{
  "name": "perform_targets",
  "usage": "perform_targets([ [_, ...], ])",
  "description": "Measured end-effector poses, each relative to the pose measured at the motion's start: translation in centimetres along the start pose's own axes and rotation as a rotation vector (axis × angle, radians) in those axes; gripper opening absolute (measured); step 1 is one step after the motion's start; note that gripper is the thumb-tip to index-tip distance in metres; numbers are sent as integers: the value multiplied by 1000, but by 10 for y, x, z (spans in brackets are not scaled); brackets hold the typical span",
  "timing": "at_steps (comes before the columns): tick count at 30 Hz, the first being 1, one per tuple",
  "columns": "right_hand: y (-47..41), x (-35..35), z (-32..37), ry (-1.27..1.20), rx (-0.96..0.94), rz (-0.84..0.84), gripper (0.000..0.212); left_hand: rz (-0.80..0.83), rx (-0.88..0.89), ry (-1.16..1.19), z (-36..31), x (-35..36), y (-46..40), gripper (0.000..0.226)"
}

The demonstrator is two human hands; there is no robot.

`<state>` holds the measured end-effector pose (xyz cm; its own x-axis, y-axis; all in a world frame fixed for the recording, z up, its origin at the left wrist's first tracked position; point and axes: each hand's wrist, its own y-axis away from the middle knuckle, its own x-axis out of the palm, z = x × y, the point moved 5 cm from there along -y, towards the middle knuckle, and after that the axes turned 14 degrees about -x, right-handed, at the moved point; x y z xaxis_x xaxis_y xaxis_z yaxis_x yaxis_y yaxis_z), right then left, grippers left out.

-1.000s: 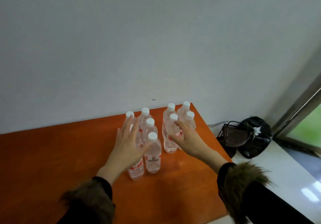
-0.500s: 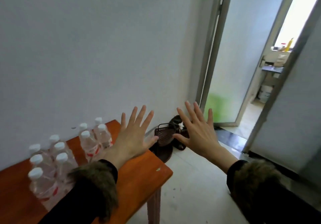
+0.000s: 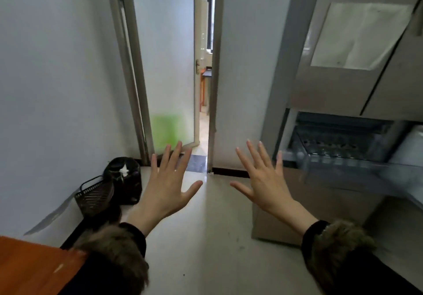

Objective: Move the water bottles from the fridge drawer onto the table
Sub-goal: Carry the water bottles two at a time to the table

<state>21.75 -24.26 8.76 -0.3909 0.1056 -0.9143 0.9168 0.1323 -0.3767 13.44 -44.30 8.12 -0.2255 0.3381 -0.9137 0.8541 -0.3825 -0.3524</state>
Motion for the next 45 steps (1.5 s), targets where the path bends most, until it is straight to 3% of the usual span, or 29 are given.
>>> perform_targets([
  [13,38,38,-233,129,346,138,81,165,263,141,-186,122,-149,84],
  [22,71,59,-352,103,512,203,81,264,421,115,-306,196,-203,91],
  [34,92,110,-518,-42,363,315,72,415,240,225,-461,297,-251,67],
  [45,57,194,-590,-314,327,412,63,494,-2,303,-517,365,-293,55],
])
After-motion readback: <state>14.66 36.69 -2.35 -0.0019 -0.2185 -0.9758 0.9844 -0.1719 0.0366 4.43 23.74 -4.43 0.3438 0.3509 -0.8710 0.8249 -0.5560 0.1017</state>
